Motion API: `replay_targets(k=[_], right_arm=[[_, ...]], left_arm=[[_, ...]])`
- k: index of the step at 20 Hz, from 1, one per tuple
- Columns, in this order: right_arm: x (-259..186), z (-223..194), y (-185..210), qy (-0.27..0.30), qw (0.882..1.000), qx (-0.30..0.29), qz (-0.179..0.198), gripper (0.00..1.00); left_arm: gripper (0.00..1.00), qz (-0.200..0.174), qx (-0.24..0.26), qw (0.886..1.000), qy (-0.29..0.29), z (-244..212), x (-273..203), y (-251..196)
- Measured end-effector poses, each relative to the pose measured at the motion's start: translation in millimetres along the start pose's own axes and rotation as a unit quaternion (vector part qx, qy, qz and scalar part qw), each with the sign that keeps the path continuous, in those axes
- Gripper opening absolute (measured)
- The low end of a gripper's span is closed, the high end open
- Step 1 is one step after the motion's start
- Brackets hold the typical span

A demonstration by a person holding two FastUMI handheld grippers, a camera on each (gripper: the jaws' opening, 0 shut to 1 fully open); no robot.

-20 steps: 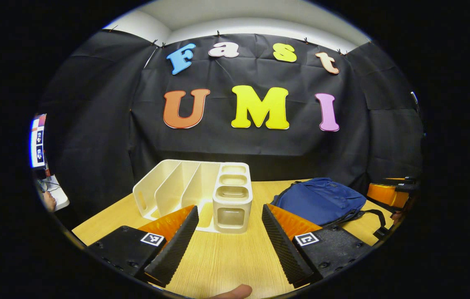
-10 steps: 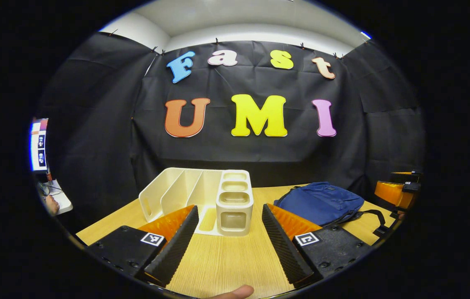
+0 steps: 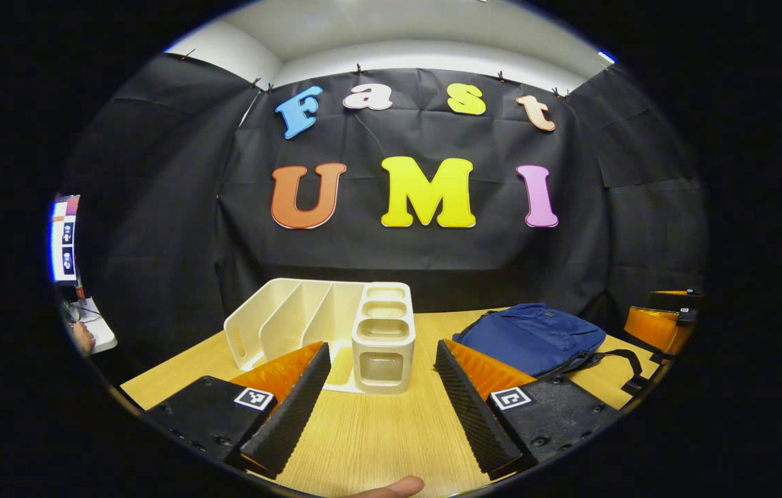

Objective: Open the schoolbag, grab two books from the bookshelf and put them into the schoolbag.

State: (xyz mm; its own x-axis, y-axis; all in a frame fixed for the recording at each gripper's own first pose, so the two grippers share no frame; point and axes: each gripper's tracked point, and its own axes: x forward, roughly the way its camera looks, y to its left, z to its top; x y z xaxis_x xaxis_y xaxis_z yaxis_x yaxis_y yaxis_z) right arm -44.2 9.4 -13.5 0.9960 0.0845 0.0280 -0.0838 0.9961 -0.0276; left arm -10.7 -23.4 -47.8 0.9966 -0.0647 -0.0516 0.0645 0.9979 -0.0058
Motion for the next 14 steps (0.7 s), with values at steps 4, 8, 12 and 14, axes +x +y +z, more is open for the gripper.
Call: replay_targets(k=[4,8,12,14], right_arm=[[-3,1,2,-0.002,1.000,-0.001,-0.002,0.95],[1,-5,1,0.005,1.000,-0.007,-0.004,0.95],[3,-12,-2,0.015,1.000,-0.001,-0.008,0.95],[4,-15,-1,0.019,1.000,0.000,-0.008,0.94]], left_arm=[[0.98,0.006,0.012,1.000,0.003,-4,2,-3],[0.98,0.002,0.015,1.000,0.008,-7,0,-7],[0.98,0.003,0.012,1.000,0.015,-12,3,-7],[0.98,0.004,0.012,1.000,0.015,-11,3,-7]])
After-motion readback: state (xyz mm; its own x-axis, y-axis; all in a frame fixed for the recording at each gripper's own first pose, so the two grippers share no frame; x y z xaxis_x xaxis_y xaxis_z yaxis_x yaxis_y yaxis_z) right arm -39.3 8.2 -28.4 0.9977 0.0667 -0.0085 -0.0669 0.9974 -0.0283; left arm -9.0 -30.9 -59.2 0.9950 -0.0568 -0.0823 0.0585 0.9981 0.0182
